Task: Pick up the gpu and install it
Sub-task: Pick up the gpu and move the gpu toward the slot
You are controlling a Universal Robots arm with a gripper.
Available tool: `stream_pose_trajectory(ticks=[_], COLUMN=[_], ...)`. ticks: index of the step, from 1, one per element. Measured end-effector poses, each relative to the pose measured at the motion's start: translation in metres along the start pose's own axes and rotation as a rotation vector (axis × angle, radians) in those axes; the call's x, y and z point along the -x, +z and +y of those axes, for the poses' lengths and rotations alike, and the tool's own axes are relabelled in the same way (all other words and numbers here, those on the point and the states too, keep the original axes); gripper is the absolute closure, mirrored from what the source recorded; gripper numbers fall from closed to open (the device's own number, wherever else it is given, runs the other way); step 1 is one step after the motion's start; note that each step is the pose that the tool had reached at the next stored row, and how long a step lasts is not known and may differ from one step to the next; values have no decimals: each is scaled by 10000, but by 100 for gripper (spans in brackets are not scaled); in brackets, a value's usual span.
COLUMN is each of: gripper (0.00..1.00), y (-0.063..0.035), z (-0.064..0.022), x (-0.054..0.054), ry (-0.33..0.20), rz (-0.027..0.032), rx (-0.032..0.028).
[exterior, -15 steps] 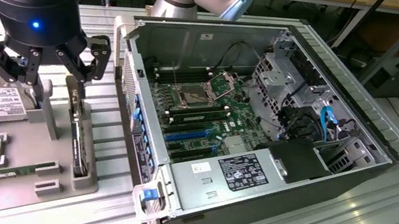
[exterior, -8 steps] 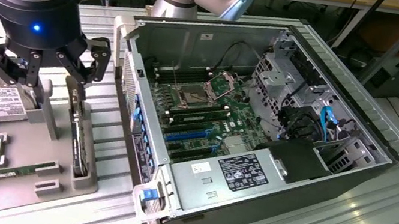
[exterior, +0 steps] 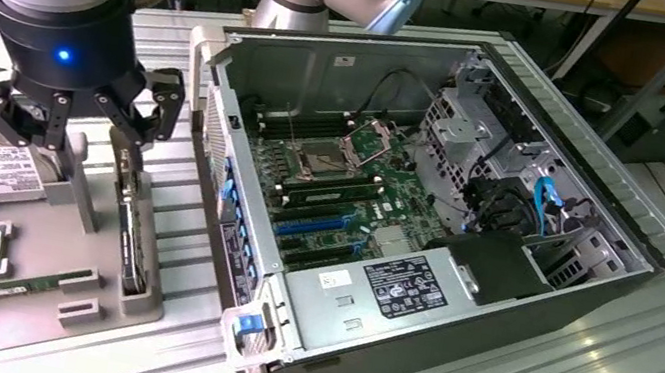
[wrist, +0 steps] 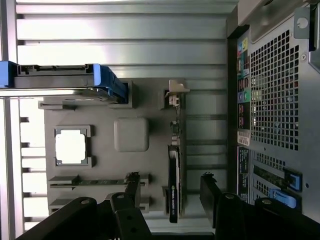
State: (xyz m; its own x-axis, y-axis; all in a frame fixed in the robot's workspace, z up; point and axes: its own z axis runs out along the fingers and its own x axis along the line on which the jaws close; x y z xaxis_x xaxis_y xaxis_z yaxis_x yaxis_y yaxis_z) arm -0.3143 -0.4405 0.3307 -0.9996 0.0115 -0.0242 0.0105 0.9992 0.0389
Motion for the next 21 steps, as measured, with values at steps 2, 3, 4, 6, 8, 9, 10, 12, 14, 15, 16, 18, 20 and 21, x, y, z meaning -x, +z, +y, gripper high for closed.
stream_pose_trajectory(ticks=[2, 3, 4, 6, 8, 9, 10, 12, 14, 15, 16, 18, 20, 21], gripper=[40, 40, 40, 40, 40, 40, 40, 40, 40, 40, 40, 40, 40, 40], y=[15, 25, 32, 47, 68, 83, 101, 149, 184, 202, 227, 264, 303, 323], z=[-4, -12, -16, -34, -46, -47, -48, -53, -69, -81, -93, -103, -113, -118], x=[0, 0, -1, -1, -1, -2, -2, -3, -3, -4, -4, -4, -2, -1], ry=[-11, -21, -23, -30, -34, -33, -32, -34, -35, -34, -34, -34, -34, -33], rz=[0, 2, 2, 1, 0, 2, 1, 1, 2, 3, 2, 3, 2, 3], rx=[0, -1, 0, 1, 1, 1, 1, 1, 1, 0, 2, 1, 1, 0])
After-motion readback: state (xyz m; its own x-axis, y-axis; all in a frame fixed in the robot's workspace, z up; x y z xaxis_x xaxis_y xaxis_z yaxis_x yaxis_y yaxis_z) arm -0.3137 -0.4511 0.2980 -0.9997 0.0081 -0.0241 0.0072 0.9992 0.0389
